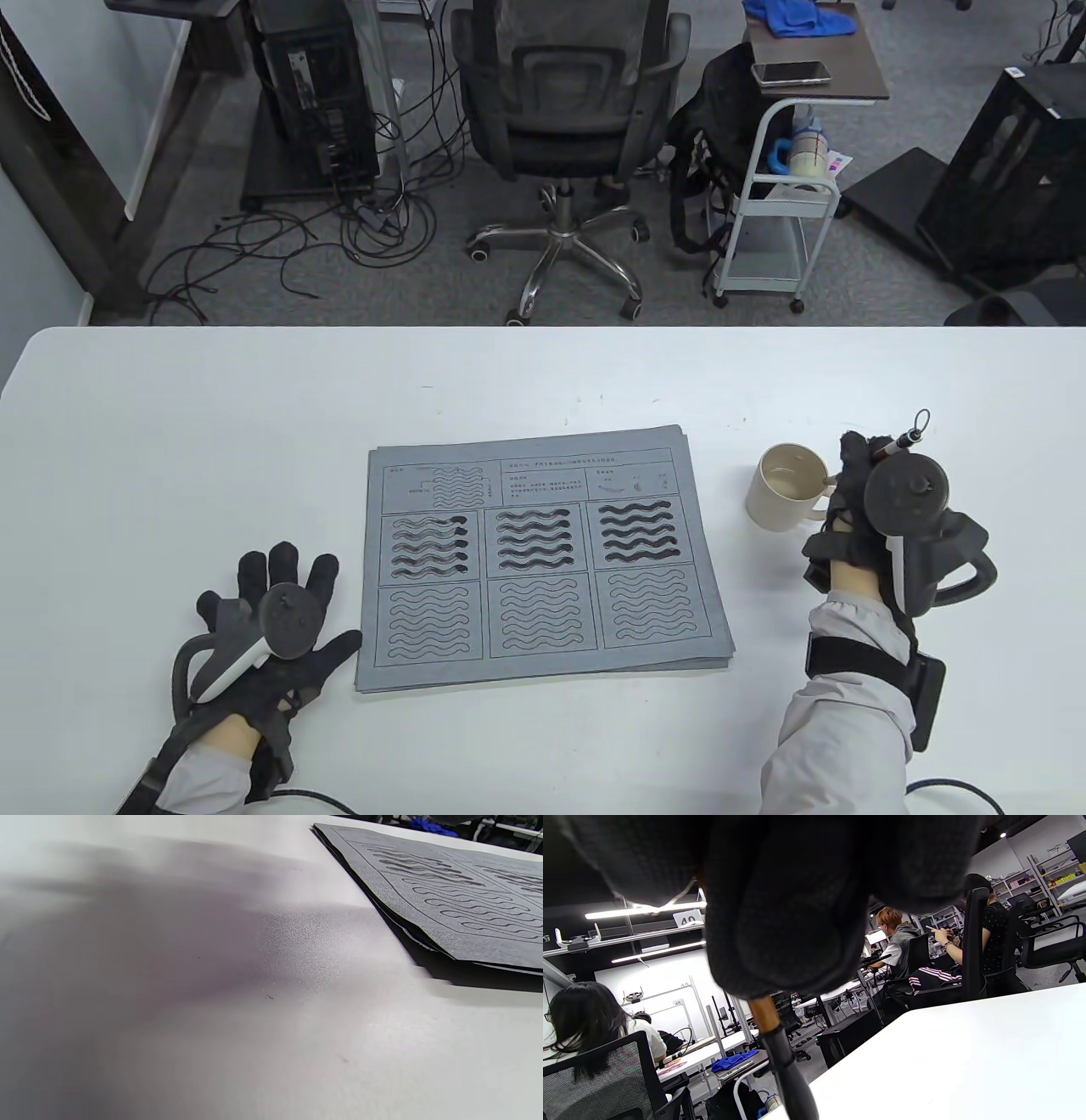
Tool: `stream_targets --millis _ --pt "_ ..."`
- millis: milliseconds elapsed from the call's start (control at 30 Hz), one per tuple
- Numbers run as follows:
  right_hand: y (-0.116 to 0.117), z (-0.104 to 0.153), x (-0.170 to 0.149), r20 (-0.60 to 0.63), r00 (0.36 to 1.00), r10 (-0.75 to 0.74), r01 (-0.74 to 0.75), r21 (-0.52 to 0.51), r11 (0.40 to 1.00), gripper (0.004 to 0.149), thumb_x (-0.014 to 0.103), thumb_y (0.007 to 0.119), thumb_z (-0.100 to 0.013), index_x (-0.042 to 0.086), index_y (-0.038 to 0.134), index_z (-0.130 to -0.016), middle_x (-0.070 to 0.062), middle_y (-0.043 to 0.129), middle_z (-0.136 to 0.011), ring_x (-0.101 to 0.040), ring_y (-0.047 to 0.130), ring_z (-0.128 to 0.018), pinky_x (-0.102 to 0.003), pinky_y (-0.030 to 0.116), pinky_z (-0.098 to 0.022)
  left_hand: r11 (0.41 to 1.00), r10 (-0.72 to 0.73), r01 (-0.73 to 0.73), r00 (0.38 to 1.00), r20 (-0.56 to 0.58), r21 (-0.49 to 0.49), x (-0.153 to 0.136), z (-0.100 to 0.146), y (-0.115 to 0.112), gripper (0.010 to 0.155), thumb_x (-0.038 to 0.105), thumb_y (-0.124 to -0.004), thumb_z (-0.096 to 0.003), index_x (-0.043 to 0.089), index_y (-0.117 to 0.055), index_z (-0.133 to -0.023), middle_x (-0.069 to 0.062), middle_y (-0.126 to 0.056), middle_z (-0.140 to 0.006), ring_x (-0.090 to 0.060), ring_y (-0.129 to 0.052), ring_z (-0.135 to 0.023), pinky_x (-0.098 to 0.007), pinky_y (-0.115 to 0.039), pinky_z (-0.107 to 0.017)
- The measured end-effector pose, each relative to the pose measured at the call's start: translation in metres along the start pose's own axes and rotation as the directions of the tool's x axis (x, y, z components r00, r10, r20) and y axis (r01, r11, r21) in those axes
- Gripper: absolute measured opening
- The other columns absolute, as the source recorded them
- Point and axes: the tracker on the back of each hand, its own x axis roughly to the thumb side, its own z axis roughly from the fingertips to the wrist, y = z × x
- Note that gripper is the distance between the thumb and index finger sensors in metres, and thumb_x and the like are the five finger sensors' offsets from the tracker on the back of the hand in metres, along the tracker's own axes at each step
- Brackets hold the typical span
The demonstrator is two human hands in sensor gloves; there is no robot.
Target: Trace patterns on water writing practice cloth with Chinese brush
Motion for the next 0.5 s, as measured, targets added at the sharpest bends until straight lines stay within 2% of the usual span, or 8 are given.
stream_targets --millis 300,500 --pt "-0.016 0.013 0.016 0.023 0.999 -0.039 0.039 -0.008 0.999 0.043 0.043 0.087 -0.047 0.01 0.093 -0.073 -0.008 0.112 -0.051 -0.019 0.108 -0.037 -0.045 0.085 -0.038 0.999 -0.05 0.048 0.997 -0.06 -0.023 -0.002 -0.003 -0.003 0.084 0.069 -0.054 -0.0507 0.048 0.01 -0.1 -0.001 0.02 -0.111 -0.033 0.021 -0.098 -0.076 0.0 -0.067" --pt "-0.03 0.044 0.053 0.125 0.966 -0.226 0.218 0.077 0.973 0.042 0.042 0.084 -0.049 0.009 0.091 -0.074 -0.009 0.109 -0.051 -0.021 0.105 -0.038 -0.046 0.082 -0.041 0.998 -0.07 0.069 0.991 -0.117 -0.012 -0.005 -0.005 -0.002 0.081 0.067 -0.052 -0.0526 0.048 0.009 -0.101 -0.002 0.019 -0.112 -0.033 0.02 -0.099 -0.076 -0.001 -0.067"
